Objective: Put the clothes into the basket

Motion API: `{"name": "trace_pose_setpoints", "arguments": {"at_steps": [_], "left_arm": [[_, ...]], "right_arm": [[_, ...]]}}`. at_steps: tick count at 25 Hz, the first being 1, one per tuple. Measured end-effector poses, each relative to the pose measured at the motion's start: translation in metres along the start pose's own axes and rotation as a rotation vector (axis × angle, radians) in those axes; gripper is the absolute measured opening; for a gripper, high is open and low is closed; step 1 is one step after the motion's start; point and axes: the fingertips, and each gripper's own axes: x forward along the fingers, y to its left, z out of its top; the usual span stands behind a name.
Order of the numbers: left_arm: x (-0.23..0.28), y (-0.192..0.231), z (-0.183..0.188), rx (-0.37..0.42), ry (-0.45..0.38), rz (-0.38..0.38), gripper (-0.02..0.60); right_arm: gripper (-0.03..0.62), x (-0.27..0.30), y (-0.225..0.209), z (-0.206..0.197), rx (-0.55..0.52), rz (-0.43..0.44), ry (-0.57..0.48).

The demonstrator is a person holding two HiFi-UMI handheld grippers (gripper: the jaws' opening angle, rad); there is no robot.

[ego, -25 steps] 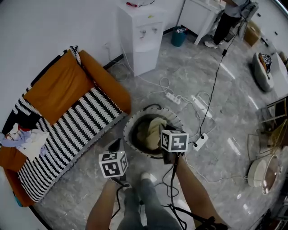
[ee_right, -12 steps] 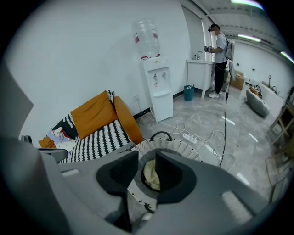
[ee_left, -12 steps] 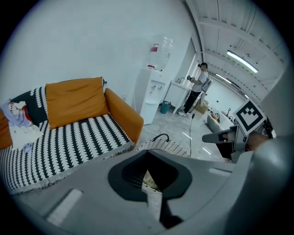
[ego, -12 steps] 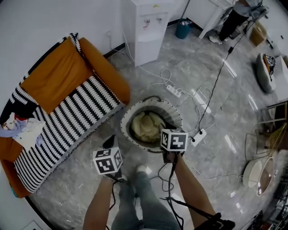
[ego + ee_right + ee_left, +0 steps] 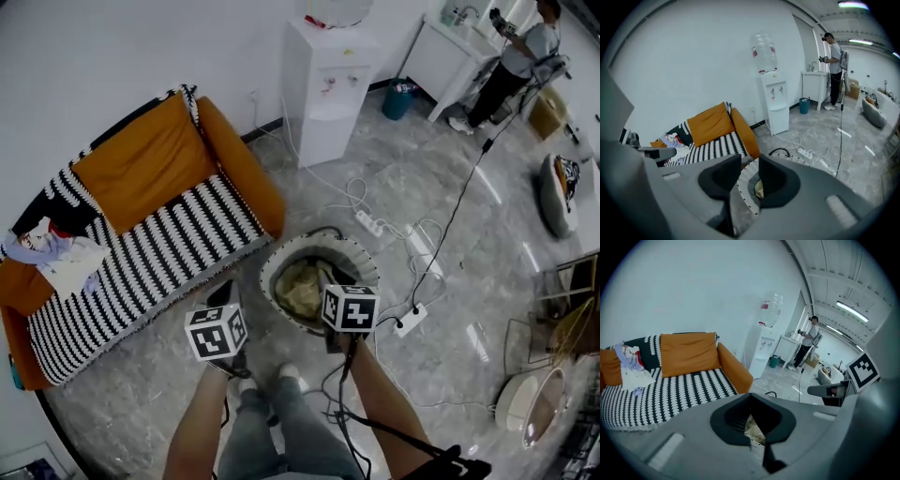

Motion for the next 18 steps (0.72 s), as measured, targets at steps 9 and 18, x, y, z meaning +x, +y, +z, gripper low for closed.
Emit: {"name": "trace_pose_setpoints", "arguments": {"at_steps": [9,18], "left_arm": [[-0.075,0.088,0.017,-0.104,-0.113,0.14,0.006],[-0.169,0.252,0.025,-0.241,-0.212,0.313,0.006]], "right_arm": [[0.123,0.002,0.116,0.038,-0.181,0.132,-0.02],[0.123,0.021,0.318,0.066,-0.346,0.296,-0.048]]}}
